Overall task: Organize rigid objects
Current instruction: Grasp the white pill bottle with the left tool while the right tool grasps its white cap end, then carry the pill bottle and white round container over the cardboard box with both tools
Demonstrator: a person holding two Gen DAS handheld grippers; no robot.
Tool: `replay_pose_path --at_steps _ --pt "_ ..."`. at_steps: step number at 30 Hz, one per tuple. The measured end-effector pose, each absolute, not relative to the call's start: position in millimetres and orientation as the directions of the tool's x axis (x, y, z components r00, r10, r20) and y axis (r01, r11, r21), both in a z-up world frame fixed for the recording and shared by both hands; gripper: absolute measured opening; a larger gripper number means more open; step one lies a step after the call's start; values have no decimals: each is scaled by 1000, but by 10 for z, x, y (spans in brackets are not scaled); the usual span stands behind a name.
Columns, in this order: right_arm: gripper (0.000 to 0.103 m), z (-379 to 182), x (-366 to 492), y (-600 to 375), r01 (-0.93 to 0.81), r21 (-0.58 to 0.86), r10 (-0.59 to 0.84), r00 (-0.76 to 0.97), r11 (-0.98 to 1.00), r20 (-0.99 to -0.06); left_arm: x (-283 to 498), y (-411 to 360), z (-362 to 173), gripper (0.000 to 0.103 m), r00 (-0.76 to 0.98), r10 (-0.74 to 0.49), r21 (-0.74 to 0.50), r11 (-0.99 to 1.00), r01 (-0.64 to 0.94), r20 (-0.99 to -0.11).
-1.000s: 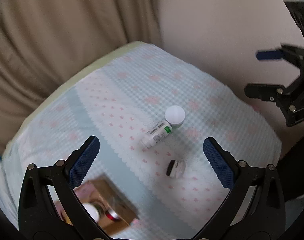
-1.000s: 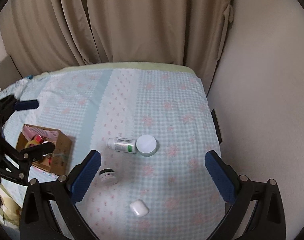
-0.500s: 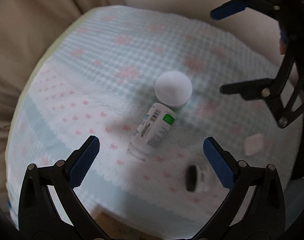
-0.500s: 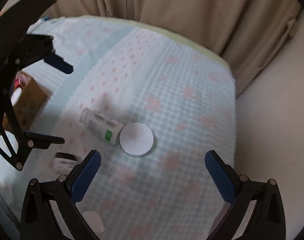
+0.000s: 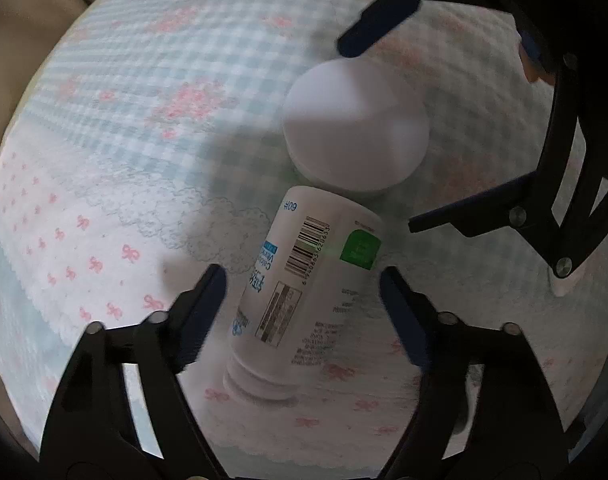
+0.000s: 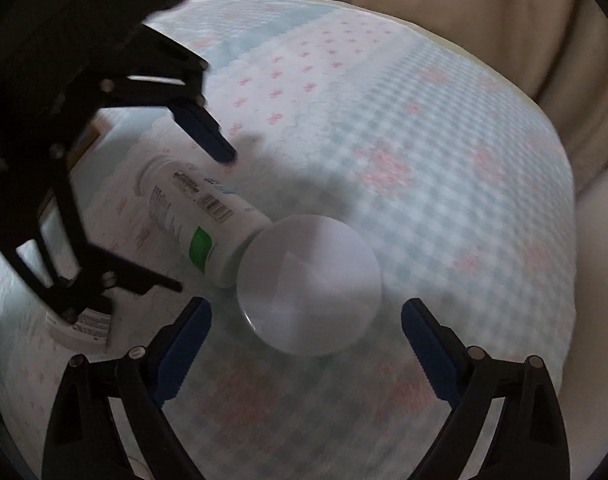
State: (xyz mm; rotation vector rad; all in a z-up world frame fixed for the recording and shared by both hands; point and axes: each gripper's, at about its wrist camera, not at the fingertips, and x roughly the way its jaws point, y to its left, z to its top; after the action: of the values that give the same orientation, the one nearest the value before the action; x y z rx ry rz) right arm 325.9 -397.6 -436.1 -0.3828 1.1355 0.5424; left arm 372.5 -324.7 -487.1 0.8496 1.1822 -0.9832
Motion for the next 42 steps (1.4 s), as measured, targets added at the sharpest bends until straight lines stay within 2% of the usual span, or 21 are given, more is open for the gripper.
replay_pose_path --at_steps 1,2,3,5,13,21,27,35,42 --pt "93 -4377 3270 -3971 -600 -12 220 312 800 -924 3730 -3259 -4891 64 85 -163 23 350 937 -983" --pt "85 -4388 3283 -3969 -610 -5 232 309 792 -923 3737 -3272 -4912 60 78 -159 18 350 936 -984" --pt "76 -4403 3305 -3974 -613 9 241 297 790 -924 3741 -3286 -4930 58 79 -151 21 352 936 -985" --pt "67 -4435 3340 -3992 -604 22 241 284 797 -928 3734 -3314 -4950 57 83 -148 25 355 935 -985" --pt "66 -4350 3279 -4065 -531 59 254 302 845 -919 3653 -3372 -4930 54 95 -144 33 379 925 -985" --pt "66 -4053 3150 -4226 -407 80 239 356 910 -903 3652 -3280 -4604 51 114 -175 20 466 885 -978" --pt "66 -3488 3101 -4243 -335 62 215 441 940 -871 3624 -3032 -4043 50 149 -236 -21 593 805 -960" --pt "66 -2432 2972 -4035 -279 31 187 553 960 -812 3407 -2463 -2957 50 258 -354 -128 776 618 -899" --pt "66 -1674 2774 -3633 -302 12 197 589 953 -784 2959 -1871 -2174 50 405 -343 -121 868 482 -848"
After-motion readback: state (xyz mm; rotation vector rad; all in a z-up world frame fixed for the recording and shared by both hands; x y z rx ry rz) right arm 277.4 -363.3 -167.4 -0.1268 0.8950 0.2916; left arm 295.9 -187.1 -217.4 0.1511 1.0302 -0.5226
